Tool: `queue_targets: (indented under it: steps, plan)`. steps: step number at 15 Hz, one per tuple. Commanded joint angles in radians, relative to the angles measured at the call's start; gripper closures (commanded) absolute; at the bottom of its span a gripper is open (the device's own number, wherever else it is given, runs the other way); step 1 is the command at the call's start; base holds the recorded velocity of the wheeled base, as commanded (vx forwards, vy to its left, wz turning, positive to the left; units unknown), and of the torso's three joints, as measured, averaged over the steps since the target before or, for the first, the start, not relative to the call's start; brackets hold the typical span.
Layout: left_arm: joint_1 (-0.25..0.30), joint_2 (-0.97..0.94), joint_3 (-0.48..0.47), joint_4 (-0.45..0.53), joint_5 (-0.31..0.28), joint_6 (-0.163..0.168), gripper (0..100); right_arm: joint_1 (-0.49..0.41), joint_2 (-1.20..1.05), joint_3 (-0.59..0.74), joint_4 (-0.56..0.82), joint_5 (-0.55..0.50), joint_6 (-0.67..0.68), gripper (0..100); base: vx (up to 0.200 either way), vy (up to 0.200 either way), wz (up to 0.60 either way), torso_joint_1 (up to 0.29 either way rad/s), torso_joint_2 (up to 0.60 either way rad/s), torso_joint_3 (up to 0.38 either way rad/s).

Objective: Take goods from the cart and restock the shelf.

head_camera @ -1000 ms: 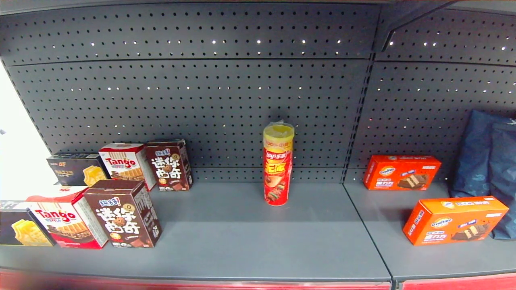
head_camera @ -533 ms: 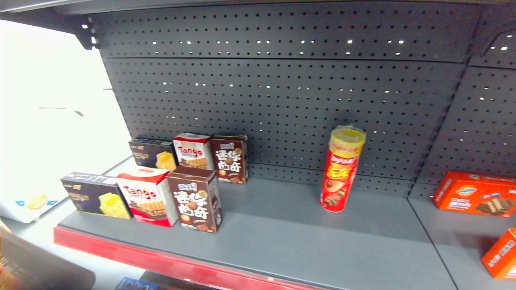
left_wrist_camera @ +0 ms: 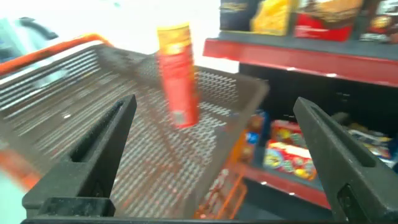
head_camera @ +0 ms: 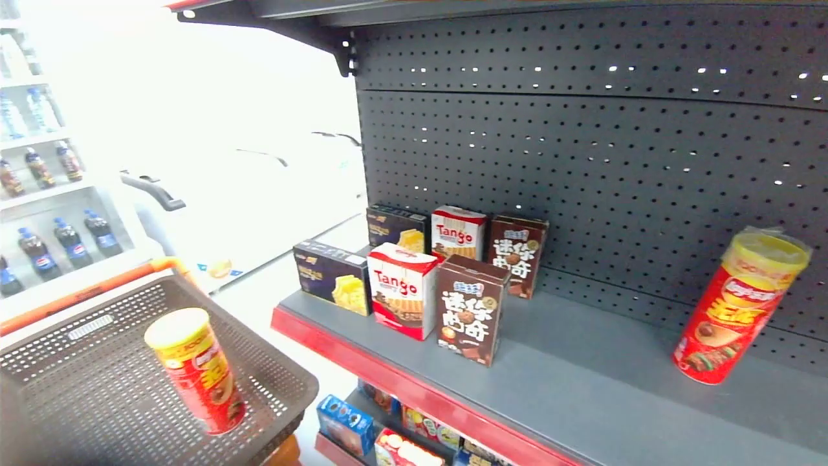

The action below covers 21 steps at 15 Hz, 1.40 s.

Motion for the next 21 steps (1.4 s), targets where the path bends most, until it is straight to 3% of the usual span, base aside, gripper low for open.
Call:
queue_targets:
  steps: [1, 5, 7, 8, 11, 12, 13, 15, 20, 21]
  plan:
    - [0.000, 0.001, 0.000, 0.000, 0.001, -0.001, 0, 0.000, 0.001, 0.000, 0.000, 0.000, 0.000, 0, 0.000, 0.000, 0.60, -0.002, 0.00, 0.007]
    - [0.000, 0.001, 0.000, 0.000, -0.002, 0.005, 0, 0.000, 0.001, 0.000, 0.000, 0.000, 0.002, 0, 0.000, 0.000, 0.60, 0.001, 0.00, 0.002]
    - [0.000, -0.001, -0.015, -0.008, -0.001, 0.008, 0, 0.000, 0.001, 0.000, 0.000, 0.000, 0.002, 0, 0.000, 0.000, 0.00, 0.000, 0.00, 0.000]
    - [-0.001, 0.039, -0.127, 0.031, -0.002, 0.017, 0, 0.000, 0.001, 0.000, 0.000, 0.000, 0.002, 0, 0.000, 0.000, 0.00, 0.000, 0.00, 0.000]
    - [-0.008, 0.303, -0.307, 0.084, -0.002, 0.022, 0, 0.000, 0.001, 0.000, 0.000, 0.000, 0.002, 0, 0.000, 0.000, 0.00, 0.000, 0.00, 0.000]
    - [-0.015, 0.440, -0.370, 0.077, -0.007, 0.042, 0, 0.000, 0.001, 0.000, 0.000, 0.000, 0.002, 0, 0.000, 0.000, 0.00, 0.000, 0.00, 0.000]
    - [-0.017, 0.584, -0.431, 0.077, -0.008, 0.095, 0, 0.000, 0.000, 0.000, 0.000, 0.000, 0.002, 0, 0.000, 0.000, 0.00, 0.000, 0.00, 0.000]
    - [-0.018, 0.720, -0.462, 0.071, -0.008, 0.120, 0, 0.000, 0.001, 0.000, 0.000, 0.000, 0.002, 0, 0.000, 0.000, 0.00, 0.000, 0.00, 0.000]
    - [-0.193, 0.992, -0.433, -0.141, -0.022, 0.112, 0, 0.000, 0.001, 0.000, 0.000, 0.000, 0.002, 0, 0.000, 0.000, 0.00, 0.000, 0.00, 0.000]
    - [-0.251, 1.058, -0.428, -0.181, -0.025, 0.106, 0, 0.000, 0.001, 0.000, 0.000, 0.000, 0.002, 0, 0.000, 0.000, 0.00, 0.000, 0.00, 0.000]
